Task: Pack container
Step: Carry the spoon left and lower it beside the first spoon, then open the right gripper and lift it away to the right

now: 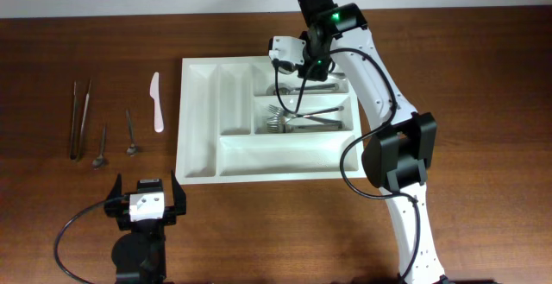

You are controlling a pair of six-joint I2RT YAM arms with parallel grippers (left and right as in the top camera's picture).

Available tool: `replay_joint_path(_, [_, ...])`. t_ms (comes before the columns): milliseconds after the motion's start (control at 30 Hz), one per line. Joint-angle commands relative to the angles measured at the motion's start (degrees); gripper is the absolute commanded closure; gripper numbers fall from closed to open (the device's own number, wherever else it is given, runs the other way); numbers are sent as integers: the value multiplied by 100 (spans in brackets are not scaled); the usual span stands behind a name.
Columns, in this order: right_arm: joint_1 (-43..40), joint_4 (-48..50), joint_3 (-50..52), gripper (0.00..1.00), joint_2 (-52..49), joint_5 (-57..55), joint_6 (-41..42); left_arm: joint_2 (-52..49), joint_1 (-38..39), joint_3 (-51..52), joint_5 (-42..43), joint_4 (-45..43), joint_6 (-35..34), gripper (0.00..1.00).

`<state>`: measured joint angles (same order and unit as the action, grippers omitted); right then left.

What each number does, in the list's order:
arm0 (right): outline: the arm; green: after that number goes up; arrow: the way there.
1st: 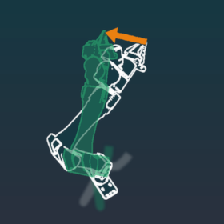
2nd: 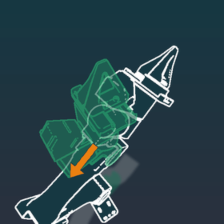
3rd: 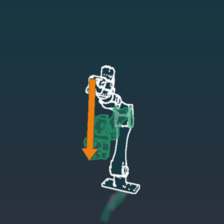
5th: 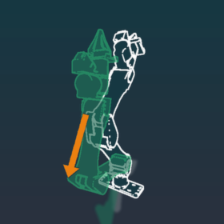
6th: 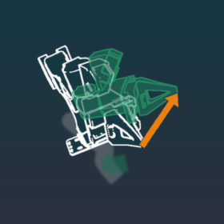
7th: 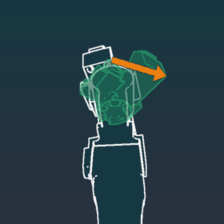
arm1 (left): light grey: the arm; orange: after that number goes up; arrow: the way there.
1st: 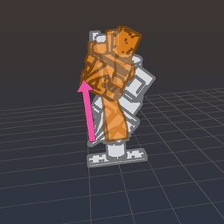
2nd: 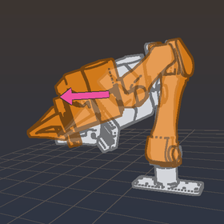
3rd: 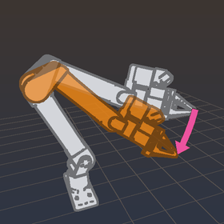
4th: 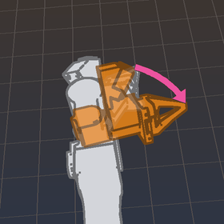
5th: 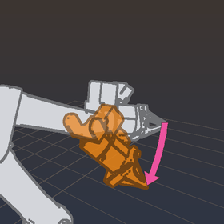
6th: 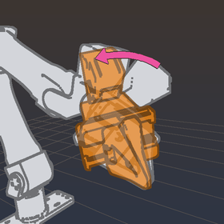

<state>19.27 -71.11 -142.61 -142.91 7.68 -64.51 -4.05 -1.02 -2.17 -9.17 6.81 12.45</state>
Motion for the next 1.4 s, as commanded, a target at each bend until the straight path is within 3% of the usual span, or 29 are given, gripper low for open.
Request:
replay_joint_path(0, [-7, 85, -28, 95, -192, 236, -17, 48, 26, 33, 55, -15, 48, 1])
replay_joint_path(600, [-26, 267, 245, 81, -273, 223, 4, 44, 26, 33, 59, -15, 48, 1])
replay_joint_path(700, [-24, 264, 199, 50, -251, 223, 107, 44, 26, 33, 59, -15, 48, 1])
replay_joint_path(833, [-31, 264, -72, 1, -149, 197, 411, 44, 26, 33, 59, -15, 48, 1])
replay_joint_path(1067, [-354, 232, -1003, 1, 98, -678, 1735, 44, 26, 33, 59, -15, 48, 1])
replay_joint_path(1200, [-988, -2, -1502, 1, 247, -1744, 3600, 44, 26, 33, 59, -15, 48, 1])
replay_joint_path(1367, [-1864, -1084, -1941, 1, 306, -1884, 5128, 44, 26, 33, 59, -15, 48, 1])
